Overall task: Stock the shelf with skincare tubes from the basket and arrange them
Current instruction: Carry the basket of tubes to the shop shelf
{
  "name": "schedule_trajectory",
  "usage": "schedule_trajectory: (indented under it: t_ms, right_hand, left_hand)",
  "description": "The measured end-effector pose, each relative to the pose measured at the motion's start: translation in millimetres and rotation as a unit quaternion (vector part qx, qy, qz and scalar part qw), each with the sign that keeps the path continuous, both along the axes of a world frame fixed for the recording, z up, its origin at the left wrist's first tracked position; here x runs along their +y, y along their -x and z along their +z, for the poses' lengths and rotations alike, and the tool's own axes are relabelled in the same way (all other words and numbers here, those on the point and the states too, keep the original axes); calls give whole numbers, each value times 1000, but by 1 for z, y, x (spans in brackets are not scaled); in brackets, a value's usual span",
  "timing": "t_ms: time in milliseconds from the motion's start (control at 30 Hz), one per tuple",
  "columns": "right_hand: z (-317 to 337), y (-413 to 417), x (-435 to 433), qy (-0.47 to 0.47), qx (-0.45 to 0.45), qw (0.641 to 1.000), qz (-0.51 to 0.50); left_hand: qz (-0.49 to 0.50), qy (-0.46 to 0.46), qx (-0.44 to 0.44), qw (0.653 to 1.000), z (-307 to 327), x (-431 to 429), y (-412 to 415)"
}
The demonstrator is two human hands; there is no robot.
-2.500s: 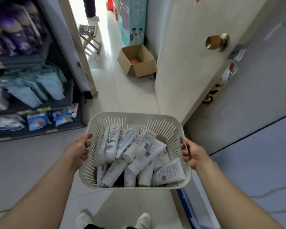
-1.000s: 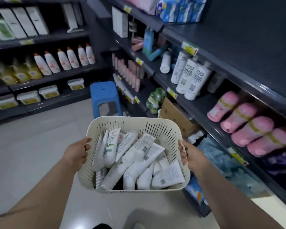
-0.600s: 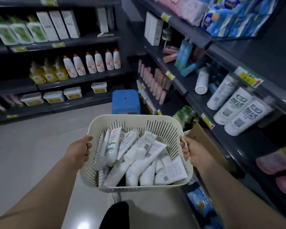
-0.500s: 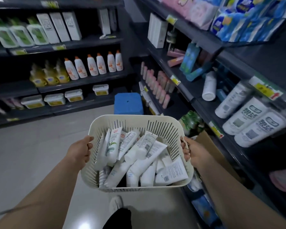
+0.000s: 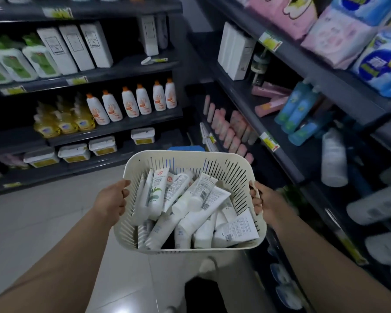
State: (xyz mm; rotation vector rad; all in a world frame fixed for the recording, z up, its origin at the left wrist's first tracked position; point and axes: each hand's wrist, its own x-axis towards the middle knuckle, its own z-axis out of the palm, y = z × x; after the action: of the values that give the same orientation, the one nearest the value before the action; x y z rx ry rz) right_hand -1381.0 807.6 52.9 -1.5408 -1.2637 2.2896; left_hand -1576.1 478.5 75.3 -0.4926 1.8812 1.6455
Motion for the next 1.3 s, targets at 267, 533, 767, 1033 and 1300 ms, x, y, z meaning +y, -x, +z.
schedule_trajectory:
  t_ms: [267, 533, 767, 1033, 1300]
  right_hand:
    - [-19, 113, 73, 9, -18, 1000, 22]
    - [-46, 208, 140, 9, -39, 998, 53]
    - [-84, 265, 170, -11, -42, 997, 58]
    - [-132, 309, 180, 23, -52, 998, 26]
    - [-165, 331, 184, -9, -85, 996, -11]
  left_hand:
    - [52, 9, -18, 998, -30, 64, 91]
    - [84, -5, -27, 996, -55, 120, 162]
    - [83, 14, -33, 996, -91, 155, 228]
    - [68, 34, -43, 996, -139, 180, 291]
    - [57, 54, -51, 996, -177, 196, 323]
